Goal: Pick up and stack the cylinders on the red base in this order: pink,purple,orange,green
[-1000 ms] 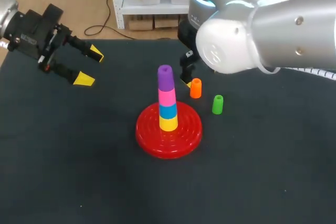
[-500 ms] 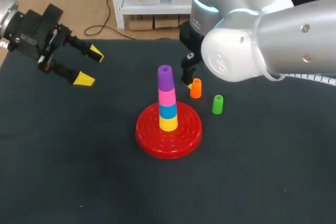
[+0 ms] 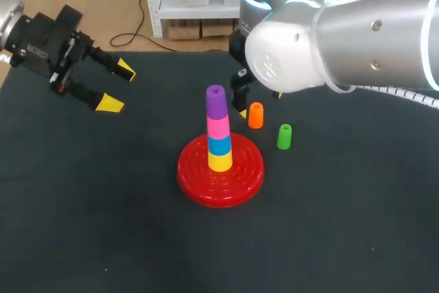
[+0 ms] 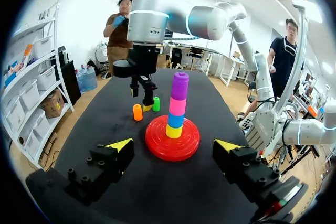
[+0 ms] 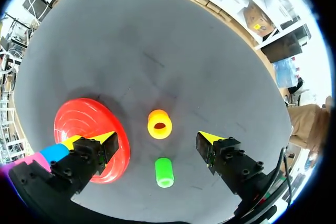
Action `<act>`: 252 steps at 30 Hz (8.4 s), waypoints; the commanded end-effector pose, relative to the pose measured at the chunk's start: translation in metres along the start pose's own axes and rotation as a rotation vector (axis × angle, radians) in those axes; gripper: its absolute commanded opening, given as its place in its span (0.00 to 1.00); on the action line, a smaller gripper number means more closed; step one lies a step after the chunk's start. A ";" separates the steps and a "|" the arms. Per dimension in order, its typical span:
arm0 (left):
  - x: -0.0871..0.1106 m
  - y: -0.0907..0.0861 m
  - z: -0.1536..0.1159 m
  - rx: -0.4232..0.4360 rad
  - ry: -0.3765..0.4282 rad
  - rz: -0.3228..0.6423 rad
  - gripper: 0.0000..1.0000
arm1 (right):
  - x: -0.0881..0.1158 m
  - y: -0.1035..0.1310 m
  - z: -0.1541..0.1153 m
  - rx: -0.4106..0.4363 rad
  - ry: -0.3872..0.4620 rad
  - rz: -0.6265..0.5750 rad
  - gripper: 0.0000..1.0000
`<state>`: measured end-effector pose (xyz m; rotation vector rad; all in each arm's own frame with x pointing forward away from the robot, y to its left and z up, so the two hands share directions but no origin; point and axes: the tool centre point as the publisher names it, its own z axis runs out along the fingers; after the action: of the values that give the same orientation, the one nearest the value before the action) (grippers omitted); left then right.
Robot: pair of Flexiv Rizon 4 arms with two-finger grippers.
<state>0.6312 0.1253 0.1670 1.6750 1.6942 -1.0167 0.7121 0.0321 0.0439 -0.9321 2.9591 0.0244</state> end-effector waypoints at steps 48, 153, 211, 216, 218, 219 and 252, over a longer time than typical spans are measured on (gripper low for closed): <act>0.001 0.001 0.000 0.002 -0.001 0.001 1.00 | -0.009 0.001 0.017 0.014 0.066 -0.018 0.00; 0.001 0.001 0.000 0.002 -0.001 0.001 1.00 | 0.034 0.131 -0.194 0.051 0.024 -0.249 0.00; 0.001 0.001 0.000 0.002 -0.001 0.001 1.00 | 0.070 -0.035 -0.015 0.048 0.010 0.218 1.00; 0.001 0.001 0.000 0.002 -0.001 0.001 1.00 | 0.072 -0.033 0.006 0.051 0.033 0.187 1.00; 0.001 0.001 0.000 0.002 -0.001 0.001 1.00 | 0.072 -0.032 0.010 0.040 0.041 0.183 1.00; 0.001 0.001 0.000 0.002 -0.001 0.001 1.00 | 0.072 -0.030 0.011 0.037 0.042 0.178 1.00; 0.001 0.001 0.000 0.002 -0.001 0.001 1.00 | 0.071 -0.007 0.017 0.021 0.029 0.115 0.35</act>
<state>0.6312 0.1253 0.1670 1.6749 1.6943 -1.0167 0.6591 -0.0137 0.0247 -0.7704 3.0325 -0.0147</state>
